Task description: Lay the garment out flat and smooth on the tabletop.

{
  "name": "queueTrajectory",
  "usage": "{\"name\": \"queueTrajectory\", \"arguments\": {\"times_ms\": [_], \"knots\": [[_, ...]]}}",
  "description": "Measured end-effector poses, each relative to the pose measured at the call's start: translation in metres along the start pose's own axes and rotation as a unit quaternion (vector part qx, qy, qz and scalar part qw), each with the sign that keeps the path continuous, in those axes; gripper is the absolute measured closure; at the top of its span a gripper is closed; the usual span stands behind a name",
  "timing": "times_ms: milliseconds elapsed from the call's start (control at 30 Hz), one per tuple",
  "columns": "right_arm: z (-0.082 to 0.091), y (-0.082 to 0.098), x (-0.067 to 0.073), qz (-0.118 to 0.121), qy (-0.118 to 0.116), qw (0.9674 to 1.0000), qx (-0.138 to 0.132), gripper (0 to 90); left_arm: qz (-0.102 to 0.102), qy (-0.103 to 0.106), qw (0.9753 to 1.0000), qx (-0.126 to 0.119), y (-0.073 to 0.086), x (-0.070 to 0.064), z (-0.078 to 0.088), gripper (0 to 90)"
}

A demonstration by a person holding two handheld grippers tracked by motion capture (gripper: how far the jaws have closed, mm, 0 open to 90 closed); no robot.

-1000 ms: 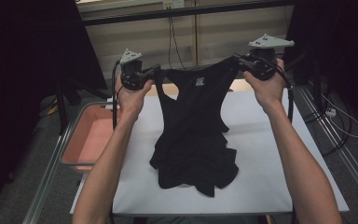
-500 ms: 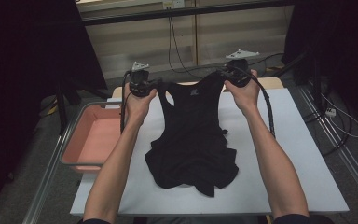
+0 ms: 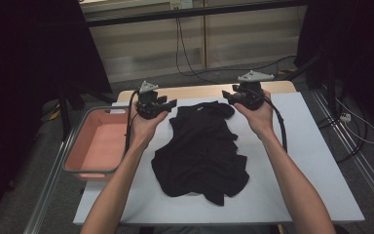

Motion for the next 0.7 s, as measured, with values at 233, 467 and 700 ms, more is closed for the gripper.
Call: {"name": "queueTrajectory", "arguments": {"times_ms": [233, 467, 700], "knots": [[0.037, 0.039, 0.023, 0.006, -0.044, 0.999, 0.003, 57.5, -0.025, 0.022, 0.9994, 0.005, 0.029, -0.029, 0.021, 34.8], [0.061, 0.068, 0.031, 0.013, -0.057, 0.9981, 0.022, 61.0, -0.059, 0.036, 0.9971, 0.033, 0.057, -0.052, 0.034, 26.7], [0.084, 0.092, 0.037, 0.009, -0.063, 0.9973, 0.038, 61.9, -0.087, 0.029, 0.9934, 0.07, 0.087, -0.068, 0.046, 19.1]]}}
Point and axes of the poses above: each handheld gripper's, and its own axes: z roughly backward along the jaws, y roughly out of its underside, x roughly to its left, the point moved 5 cm from there along -z, roughly forward along the jaws, and after that the axes turned 1 degree about y, right-handed, at the moved point
